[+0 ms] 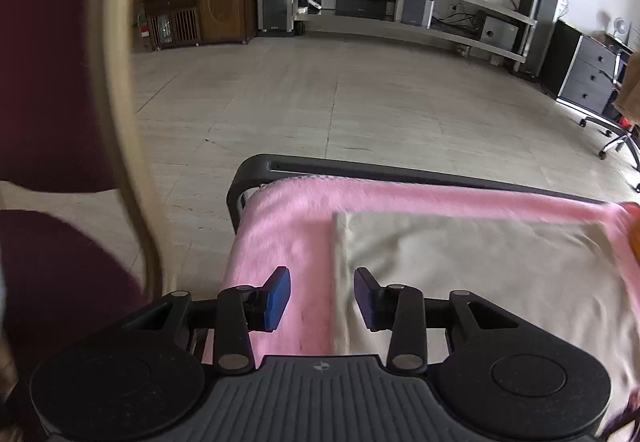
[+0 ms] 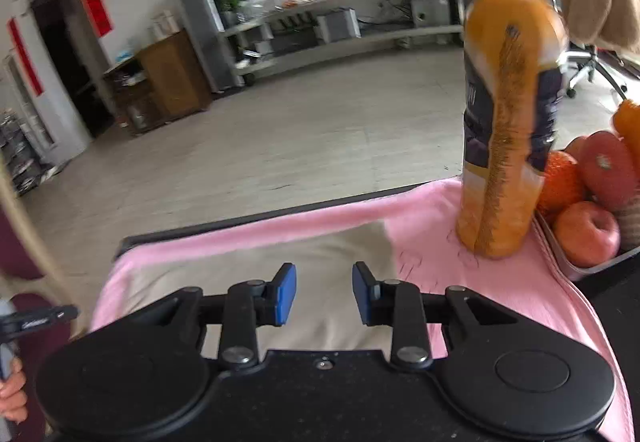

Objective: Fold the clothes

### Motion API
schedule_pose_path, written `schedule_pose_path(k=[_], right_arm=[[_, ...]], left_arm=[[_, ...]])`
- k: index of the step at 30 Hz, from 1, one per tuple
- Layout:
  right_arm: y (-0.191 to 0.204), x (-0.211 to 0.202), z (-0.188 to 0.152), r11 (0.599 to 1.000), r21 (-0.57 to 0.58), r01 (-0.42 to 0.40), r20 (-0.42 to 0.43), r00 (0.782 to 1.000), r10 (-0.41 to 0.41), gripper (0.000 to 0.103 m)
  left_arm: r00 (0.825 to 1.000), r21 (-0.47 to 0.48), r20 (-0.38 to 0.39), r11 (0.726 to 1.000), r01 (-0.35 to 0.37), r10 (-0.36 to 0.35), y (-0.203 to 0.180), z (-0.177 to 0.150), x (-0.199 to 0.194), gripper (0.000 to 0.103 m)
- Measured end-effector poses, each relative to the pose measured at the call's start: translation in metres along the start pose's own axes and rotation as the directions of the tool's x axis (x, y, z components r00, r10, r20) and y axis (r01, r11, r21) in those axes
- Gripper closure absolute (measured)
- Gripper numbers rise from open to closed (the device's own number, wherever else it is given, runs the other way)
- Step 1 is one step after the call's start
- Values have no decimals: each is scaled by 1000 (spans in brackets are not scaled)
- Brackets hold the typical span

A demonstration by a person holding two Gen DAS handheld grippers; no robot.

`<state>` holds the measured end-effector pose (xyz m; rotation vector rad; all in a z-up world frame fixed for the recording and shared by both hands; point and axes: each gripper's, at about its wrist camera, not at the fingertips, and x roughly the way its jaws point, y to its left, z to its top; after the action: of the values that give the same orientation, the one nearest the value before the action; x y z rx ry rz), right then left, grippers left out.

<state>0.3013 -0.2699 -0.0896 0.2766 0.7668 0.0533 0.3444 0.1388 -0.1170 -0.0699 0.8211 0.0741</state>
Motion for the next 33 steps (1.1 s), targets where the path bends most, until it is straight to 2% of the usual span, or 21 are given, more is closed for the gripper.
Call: schedule_pose_path(k=[6,9,13,14,17,21,22,23,27,33], right_arm=[[-35,96,4,996,62,66,-38,997,-63,72],[-38,117,1,995,61,79,-22,997,-77,72],[-39,132,-1,994,21,103,-6,995,-103,72],[-42,136,0,994,30,103,-7,995,-102,72],[-51,148,4,993,58,102,-10,995,-102,72],[-62,164,8,990,94,102,-14,995,-101,72],[-65,168,9,989,103,102,-15,995,-101,72],[-67,169,10,989,109,101,-14,995,-100,72],[-62,145,12,992,103,78,18,997,-80,96],[-54,108,16,995,93,44,67,997,-50,97]], left_arm=[[998,-73,-38,996,43,-46,12,13,59,64],[995,-103,-39,991,89,-94,15,19,80,64],[987,-110,-82,985,131,-140,10,24,104,69],[986,-101,-73,985,139,-147,8,24,105,69],[984,-72,-61,984,164,-168,0,25,108,75],[990,-5,-34,990,138,-138,-11,25,109,95],[992,3,-26,992,127,-127,-13,25,108,96],[993,7,-21,993,118,-118,-13,25,108,97],[997,26,7,996,80,-81,-18,24,105,98],[996,21,64,998,54,-56,-21,28,79,98]])
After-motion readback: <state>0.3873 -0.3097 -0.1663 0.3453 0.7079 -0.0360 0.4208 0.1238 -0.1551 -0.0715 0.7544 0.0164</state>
